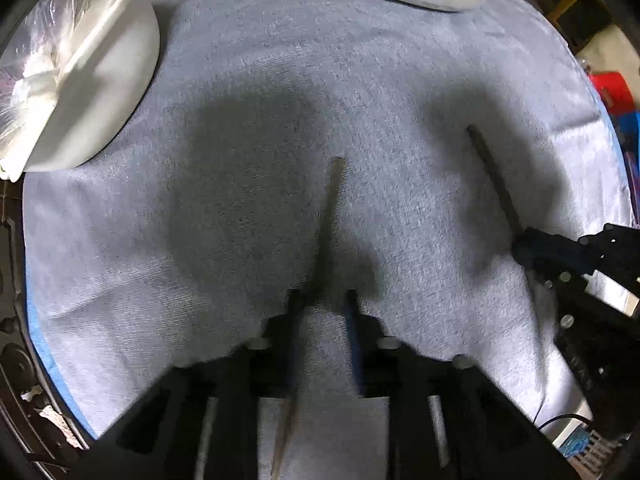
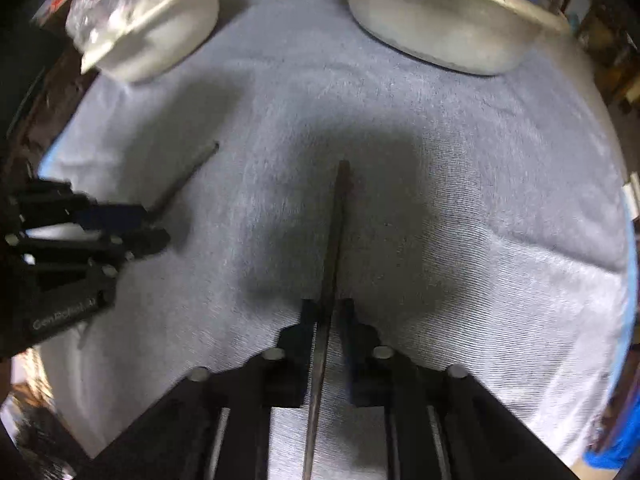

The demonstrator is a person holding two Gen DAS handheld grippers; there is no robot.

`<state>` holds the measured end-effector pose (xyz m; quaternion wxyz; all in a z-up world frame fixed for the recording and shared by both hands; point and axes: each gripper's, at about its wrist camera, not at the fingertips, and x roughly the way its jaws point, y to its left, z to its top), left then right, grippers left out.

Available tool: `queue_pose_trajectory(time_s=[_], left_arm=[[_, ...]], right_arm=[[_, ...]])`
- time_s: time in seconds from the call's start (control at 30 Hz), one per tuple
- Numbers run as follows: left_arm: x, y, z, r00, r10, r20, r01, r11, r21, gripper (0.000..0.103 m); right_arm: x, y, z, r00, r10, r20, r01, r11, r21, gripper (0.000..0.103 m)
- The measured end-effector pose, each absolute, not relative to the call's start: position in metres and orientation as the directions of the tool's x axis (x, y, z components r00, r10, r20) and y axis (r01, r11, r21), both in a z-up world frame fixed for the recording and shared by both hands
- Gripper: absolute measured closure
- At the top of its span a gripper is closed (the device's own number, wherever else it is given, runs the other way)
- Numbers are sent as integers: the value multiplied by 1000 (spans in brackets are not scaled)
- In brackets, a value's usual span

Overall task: Organize utensils
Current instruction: 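Pinch a dark chopstick with the right tool while the left tool pinches the last one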

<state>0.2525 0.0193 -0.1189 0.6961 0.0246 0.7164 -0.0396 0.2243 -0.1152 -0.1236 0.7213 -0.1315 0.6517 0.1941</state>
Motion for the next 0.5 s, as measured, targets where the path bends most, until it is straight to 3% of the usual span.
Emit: queue_pose_trajectory(time_s=[0.5], left_arm=[[244,18,-119,-68,2,-998,122,992,-6,98]], right_arm=[[231,-120,-130,-39,43,-998,-474,879,57,94]])
